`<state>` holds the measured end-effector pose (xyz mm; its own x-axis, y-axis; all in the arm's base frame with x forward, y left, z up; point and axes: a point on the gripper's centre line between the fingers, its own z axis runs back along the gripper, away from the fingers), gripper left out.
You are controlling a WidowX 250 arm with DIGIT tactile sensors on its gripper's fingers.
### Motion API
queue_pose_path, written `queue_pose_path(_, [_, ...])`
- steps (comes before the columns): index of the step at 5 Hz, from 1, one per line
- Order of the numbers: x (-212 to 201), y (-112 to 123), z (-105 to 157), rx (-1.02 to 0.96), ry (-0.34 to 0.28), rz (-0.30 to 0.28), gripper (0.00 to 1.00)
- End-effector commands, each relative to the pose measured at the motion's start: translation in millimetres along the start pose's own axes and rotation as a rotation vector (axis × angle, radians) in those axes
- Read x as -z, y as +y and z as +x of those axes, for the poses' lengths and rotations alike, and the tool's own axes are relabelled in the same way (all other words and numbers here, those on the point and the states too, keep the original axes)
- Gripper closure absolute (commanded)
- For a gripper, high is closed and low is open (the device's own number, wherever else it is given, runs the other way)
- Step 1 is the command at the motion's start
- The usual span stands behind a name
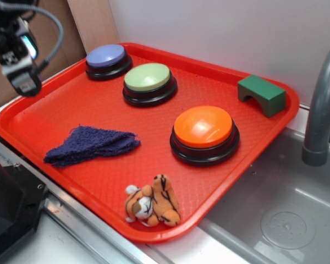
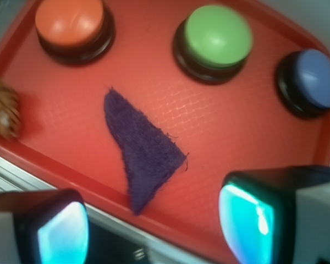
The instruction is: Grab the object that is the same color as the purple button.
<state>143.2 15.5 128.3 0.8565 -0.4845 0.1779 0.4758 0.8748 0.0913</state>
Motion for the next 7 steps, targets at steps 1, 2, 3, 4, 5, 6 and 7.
queue_pose_path(1, [62.4,5.3,8.9,0.307,-0.087,-0.048,0.00])
queue_pose_path(2, [95.1,0.1,9.7,0.321,-0.046,-0.046,0.00])
queue_pose_path(3, [113.4,-2.0,10.7,0.320,-0.046,-0.064,0.00])
queue_pose_path(4, [124.0,-0.8,12.0,0.322,-0.031,-0.082,0.00])
queue_pose_path(5, [128.4,-1.2,10.7,0.273,-0.015,-0.091,0.13])
queue_pose_path(6, [129.7,1.4,9.2,0.257,-0.010,-0.082,1.00])
queue_pose_path(7, [128.6,0.9,8.2,0.237,0.003,-0.060,1.00])
